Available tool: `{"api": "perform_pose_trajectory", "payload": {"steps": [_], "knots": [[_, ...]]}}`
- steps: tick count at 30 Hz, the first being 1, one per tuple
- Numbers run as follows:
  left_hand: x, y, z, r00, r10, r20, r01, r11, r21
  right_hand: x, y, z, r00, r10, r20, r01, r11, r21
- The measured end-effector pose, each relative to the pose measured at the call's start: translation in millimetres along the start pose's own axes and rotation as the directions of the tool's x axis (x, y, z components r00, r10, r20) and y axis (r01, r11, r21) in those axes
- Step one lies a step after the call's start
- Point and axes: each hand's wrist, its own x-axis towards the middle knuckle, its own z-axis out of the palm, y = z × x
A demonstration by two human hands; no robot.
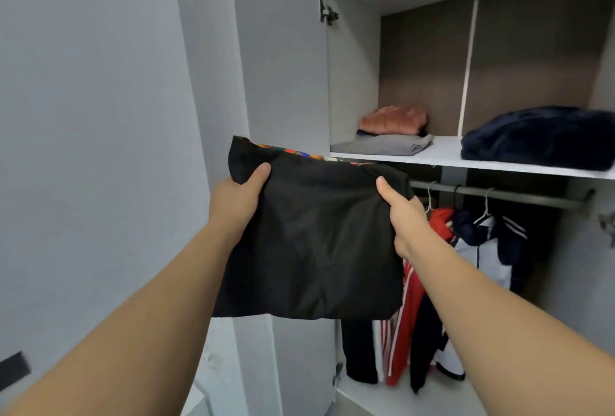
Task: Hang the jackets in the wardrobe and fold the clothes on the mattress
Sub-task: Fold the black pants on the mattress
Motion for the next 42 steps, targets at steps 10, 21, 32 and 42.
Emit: {"api": "perform_pose_trajectory", "payload": {"steps": [10,21,32,42], "knots": [[88,20,136,0.916,0.126,0.381,-0.038,0.972,-0.231,81,-82,-53,0.955,-0.163,-0.249,0.164,0.986,-0.014],[188,121,284,0.908,0.354,0.225,-0.305,0.926,-0.223,214,-190,-68,0.904,-0.293,-0.310,0.303,0.953,-0.019],[335,180,380,0.822,0.565,0.066,-0.566,0.824,-0.010,368,-245,-23,0.838,-0.418,-0.350,0.456,0.889,0.030],[378,221,527,0.839,0.536,-0.091,-0.538,0.794,-0.282,454,-322,-47,0.534,-0.727,-0.431,0.742,0.648,-0.174]]}}
